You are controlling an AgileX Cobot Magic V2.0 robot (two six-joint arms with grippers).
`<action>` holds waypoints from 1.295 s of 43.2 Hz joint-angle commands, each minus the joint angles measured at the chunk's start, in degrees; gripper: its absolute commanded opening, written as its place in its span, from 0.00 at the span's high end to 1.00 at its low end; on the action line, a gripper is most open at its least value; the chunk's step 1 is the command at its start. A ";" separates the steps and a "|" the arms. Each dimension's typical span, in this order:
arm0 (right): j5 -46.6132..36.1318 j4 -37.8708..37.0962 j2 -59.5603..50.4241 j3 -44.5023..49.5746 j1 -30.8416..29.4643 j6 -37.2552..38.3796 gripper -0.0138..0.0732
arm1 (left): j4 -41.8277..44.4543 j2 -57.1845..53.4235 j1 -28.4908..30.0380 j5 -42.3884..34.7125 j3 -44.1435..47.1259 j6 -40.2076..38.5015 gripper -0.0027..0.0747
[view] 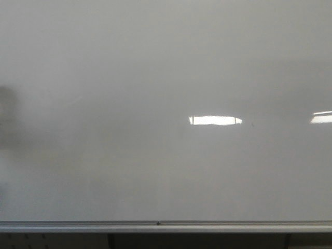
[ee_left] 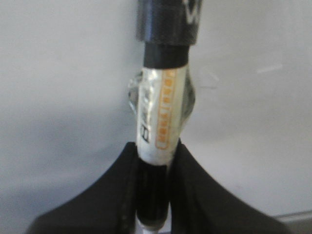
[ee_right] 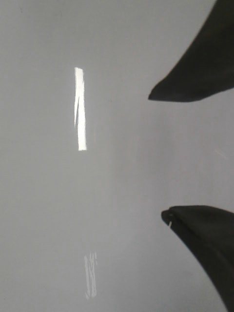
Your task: Write number 1 on whiteboard
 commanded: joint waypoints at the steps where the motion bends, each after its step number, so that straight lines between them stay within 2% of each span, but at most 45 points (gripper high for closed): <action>1: -3.82 -0.45 0.87 -1.99 -0.27 -0.10 0.28 | -0.43 -4.19 -5.30 12.77 -6.40 -1.52 0.99; 7: -2.51 -0.38 0.87 -2.71 -0.27 -0.10 0.28 | -4.96 -5.67 -12.06 25.71 -11.74 0.71 0.99; 12: -0.10 0.83 1.61 -4.24 -0.27 -0.10 0.28 | -14.10 -6.21 -17.15 32.34 -15.18 11.15 0.99; 18: 4.80 3.71 5.16 -7.81 -0.27 -0.10 0.28 | -29.81 -6.21 -20.57 40.83 -17.88 25.89 0.99; 29: 15.39 9.85 14.64 -14.83 0.78 -2.28 0.28 | -51.84 -6.21 -21.40 58.50 -20.68 47.02 0.99; 34: 22.61 19.24 21.15 -19.36 2.68 -10.79 0.28 | -58.93 -6.21 -21.40 67.51 -20.81 54.76 0.99; 38: 28.69 29.02 26.03 -23.06 3.74 -19.22 0.28 | -60.53 -6.21 -21.40 71.46 -20.81 56.71 0.99; 41: 34.59 36.86 30.56 -26.02 3.93 -26.18 0.28 | -60.61 -6.21 -21.40 72.84 -20.81 57.28 0.99; 46: 42.14 46.73 37.42 -29.30 3.93 -33.69 0.28 | -61.06 -6.21 -21.40 73.59 -20.81 57.67 0.99; 56: 49.99 60.90 48.46 -32.07 3.93 -41.61 0.28 | -62.09 -6.21 -23.43 73.59 -21.14 59.19 0.99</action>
